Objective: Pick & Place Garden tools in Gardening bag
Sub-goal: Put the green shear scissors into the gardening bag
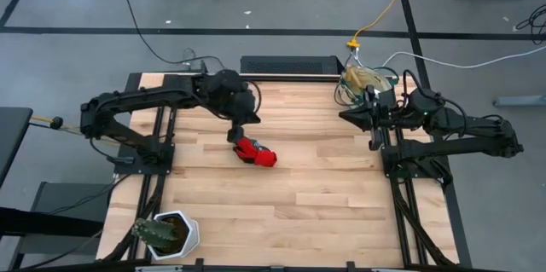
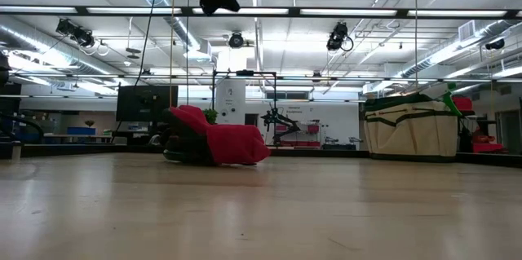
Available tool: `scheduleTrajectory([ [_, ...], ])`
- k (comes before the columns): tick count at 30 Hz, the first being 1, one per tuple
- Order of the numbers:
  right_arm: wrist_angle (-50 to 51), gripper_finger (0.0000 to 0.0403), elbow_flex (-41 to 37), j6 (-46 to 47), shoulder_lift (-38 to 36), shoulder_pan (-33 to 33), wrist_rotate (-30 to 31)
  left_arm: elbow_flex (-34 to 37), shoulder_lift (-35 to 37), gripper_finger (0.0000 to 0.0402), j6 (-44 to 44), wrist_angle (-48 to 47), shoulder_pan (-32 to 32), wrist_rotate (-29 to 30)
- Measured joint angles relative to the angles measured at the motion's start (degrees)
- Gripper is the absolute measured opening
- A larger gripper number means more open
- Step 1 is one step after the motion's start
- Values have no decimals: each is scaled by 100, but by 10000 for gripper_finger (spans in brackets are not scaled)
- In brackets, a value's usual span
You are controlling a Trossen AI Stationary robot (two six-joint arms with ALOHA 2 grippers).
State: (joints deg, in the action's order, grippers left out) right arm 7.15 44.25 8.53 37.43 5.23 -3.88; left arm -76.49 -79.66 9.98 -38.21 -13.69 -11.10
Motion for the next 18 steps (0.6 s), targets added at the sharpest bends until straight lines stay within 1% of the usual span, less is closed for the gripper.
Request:
scheduleTrajectory([
  [3, 50, 0, 0, -18, -2, 0, 0, -1, -175, 15, 157, -121, -2, 102],
  [8, 88, 0, 0, -55, 2, 2, 0, 0, -498, 8, 175, -191, -68, 146],
  [14, 103, 0, 0, -118, 2, 2, 0, 0, -905, 6, 174, -287, -183, 168],
  [18, 110, 0, 0, -133, 2, 2, 0, 0, -1138, 5, 253, -532, -222, 270],
])
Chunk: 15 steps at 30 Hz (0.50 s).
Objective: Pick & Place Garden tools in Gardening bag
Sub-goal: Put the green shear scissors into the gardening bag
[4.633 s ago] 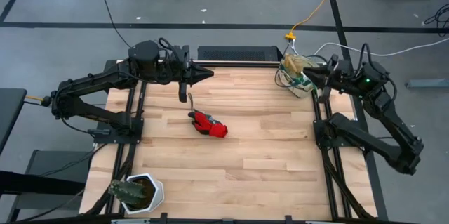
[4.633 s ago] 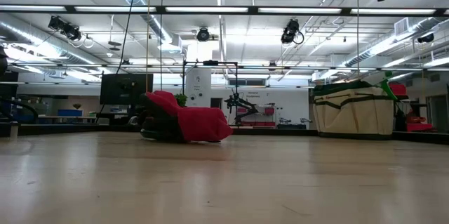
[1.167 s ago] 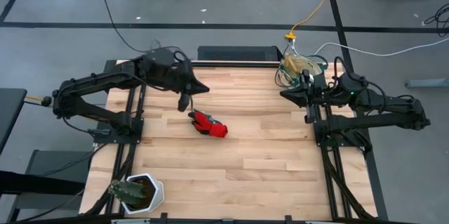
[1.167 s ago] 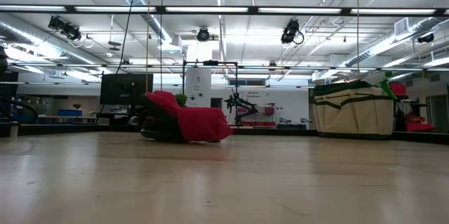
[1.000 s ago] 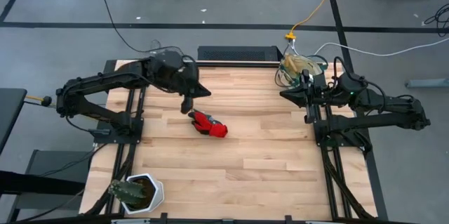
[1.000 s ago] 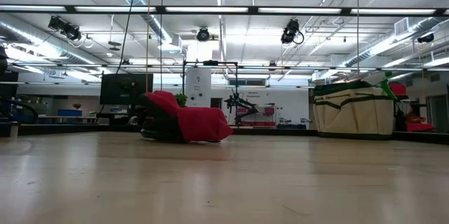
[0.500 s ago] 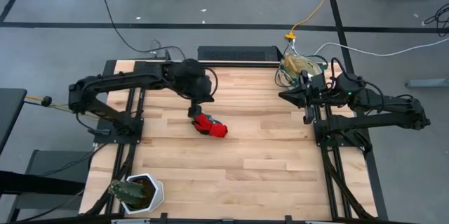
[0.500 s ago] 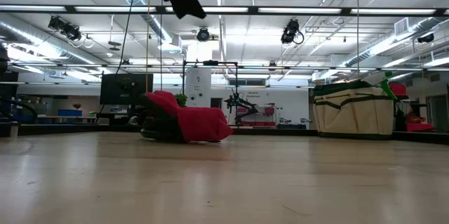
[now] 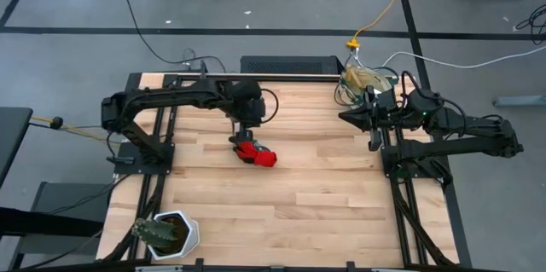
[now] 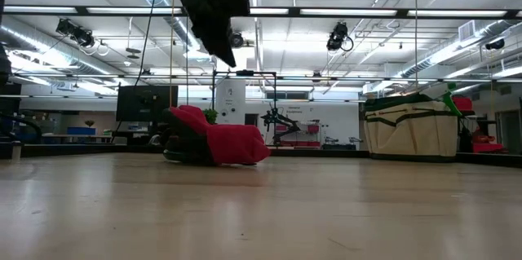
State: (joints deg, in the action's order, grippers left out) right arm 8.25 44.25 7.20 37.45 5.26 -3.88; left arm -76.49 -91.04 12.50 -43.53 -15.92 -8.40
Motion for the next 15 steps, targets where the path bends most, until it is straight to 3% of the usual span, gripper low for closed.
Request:
scheduleTrajectory([
  [15, 187, 0, 0, -24, 99, 0, 0, 0, -892, 3, 233, -967, -31, 382],
])
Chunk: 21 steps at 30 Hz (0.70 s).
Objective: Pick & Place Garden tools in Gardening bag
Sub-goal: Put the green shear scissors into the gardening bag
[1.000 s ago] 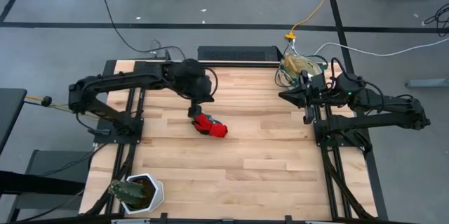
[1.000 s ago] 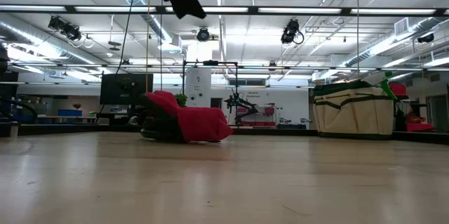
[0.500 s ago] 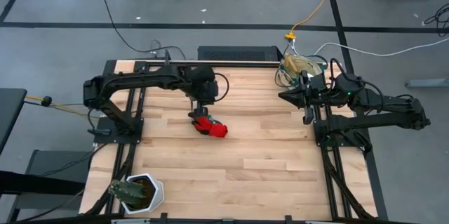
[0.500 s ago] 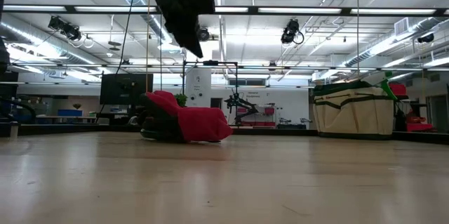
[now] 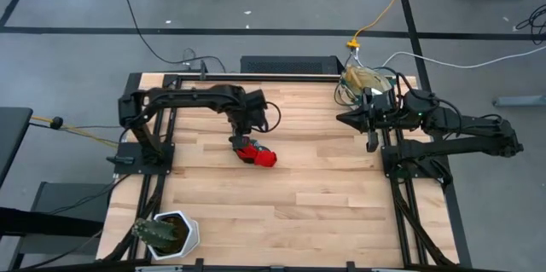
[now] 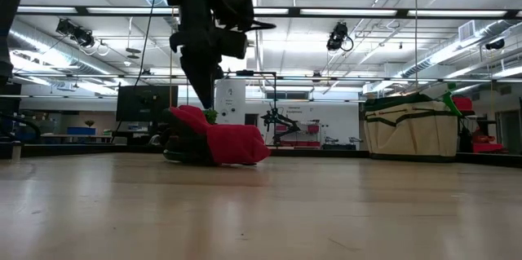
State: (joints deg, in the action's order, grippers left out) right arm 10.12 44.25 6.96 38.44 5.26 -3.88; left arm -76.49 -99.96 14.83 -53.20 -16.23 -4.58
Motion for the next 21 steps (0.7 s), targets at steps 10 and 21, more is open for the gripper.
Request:
scheduleTrajectory([
  [10, -1, 0, 0, -37, 35, 0, 1, 0, -141, 3, -4, -296, 37, -77],
  [21, -12, 0, 0, -149, 35, 0, 4, 7, -283, 3, -7, -398, 111, 120],
])
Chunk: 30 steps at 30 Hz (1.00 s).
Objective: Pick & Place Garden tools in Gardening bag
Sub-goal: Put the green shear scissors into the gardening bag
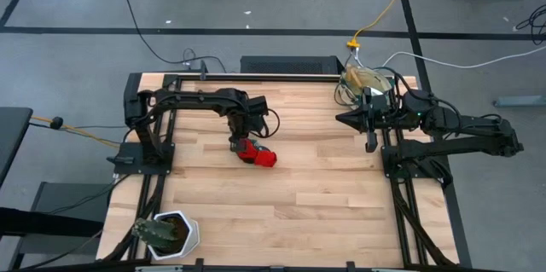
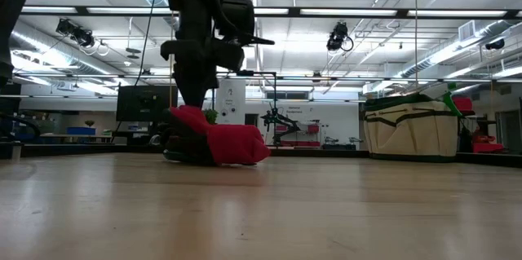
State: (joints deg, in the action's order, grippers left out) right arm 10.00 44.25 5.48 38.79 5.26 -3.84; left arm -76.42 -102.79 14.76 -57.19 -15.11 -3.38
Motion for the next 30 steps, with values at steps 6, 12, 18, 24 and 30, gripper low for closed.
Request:
scheduleTrajectory([
  [6, 10, 0, 0, -4, 0, 0, -2, -4, -98, 3, -26, -13, 21, -68],
  [12, 23, 0, 0, -23, 0, 0, 0, -4, -137, 3, -50, -293, 149, -441],
  [18, 28, 0, 0, -45, 0, 0, -2, -4, -135, 2, -94, -553, 296, -1000],
  [24, 28, 0, 0, -48, 0, 0, -2, -4, -135, 2, -107, -905, 472, -1580],
  [30, 28, 0, 0, -48, 0, 0, -2, -4, -135, 2, -151, -1098, 632, -1895],
])
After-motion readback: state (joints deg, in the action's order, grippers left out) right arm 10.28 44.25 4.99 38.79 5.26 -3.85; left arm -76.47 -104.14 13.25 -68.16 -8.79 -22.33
